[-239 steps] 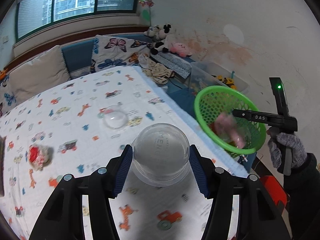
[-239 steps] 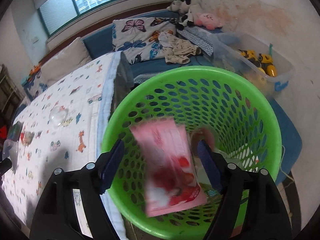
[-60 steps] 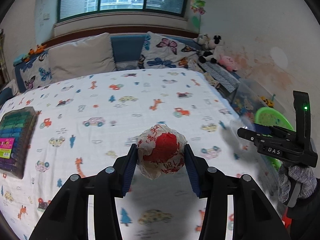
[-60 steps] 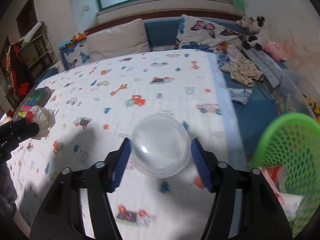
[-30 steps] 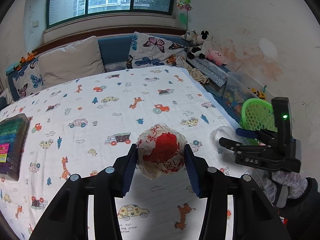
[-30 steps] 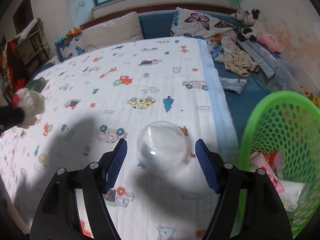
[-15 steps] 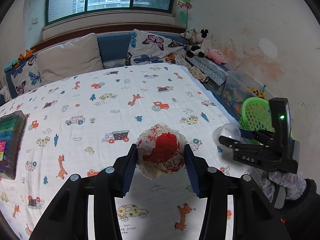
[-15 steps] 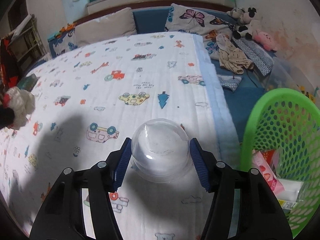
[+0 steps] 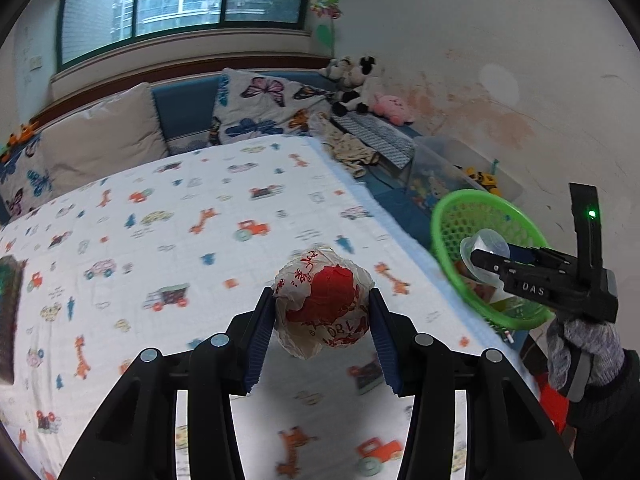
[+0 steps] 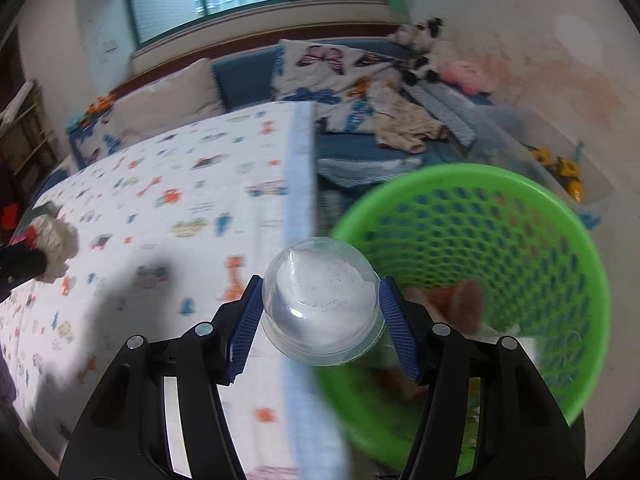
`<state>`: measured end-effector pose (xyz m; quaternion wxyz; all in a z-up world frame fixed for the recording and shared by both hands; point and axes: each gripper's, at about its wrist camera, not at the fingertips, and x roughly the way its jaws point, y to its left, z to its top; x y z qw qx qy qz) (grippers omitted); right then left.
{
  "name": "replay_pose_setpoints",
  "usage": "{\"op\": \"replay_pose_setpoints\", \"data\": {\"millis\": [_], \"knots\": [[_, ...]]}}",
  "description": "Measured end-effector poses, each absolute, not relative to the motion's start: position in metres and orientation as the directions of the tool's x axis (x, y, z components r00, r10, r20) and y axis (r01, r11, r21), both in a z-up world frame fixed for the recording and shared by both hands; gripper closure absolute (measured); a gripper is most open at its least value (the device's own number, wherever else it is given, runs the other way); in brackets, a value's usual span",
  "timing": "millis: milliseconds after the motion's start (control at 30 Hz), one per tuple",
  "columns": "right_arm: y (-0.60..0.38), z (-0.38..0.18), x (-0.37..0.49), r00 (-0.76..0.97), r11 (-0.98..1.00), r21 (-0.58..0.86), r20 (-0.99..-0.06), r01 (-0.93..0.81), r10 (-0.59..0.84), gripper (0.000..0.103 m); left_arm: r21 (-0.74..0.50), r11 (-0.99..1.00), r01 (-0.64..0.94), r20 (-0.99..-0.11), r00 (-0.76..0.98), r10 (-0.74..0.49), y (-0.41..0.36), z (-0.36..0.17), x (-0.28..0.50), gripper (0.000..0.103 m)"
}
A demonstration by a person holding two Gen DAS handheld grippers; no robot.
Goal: Collect trash
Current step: 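Carry the clear lid into the green basket and open the right gripper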
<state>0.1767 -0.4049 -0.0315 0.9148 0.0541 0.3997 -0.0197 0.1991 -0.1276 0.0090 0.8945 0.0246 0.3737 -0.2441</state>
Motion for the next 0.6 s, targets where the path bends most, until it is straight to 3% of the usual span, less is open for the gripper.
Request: {"op": "replay_pose_setpoints", "data": {"millis": [600], "knots": [[-0.485,-0.042,0.153,0.673,0.962,0.158,-0.739,0.225,-0.036,0.038,-0.108,0.801,0.588,-0.679,0.545,-0.491,-0.225,0.024,0.194,0.058]]}}
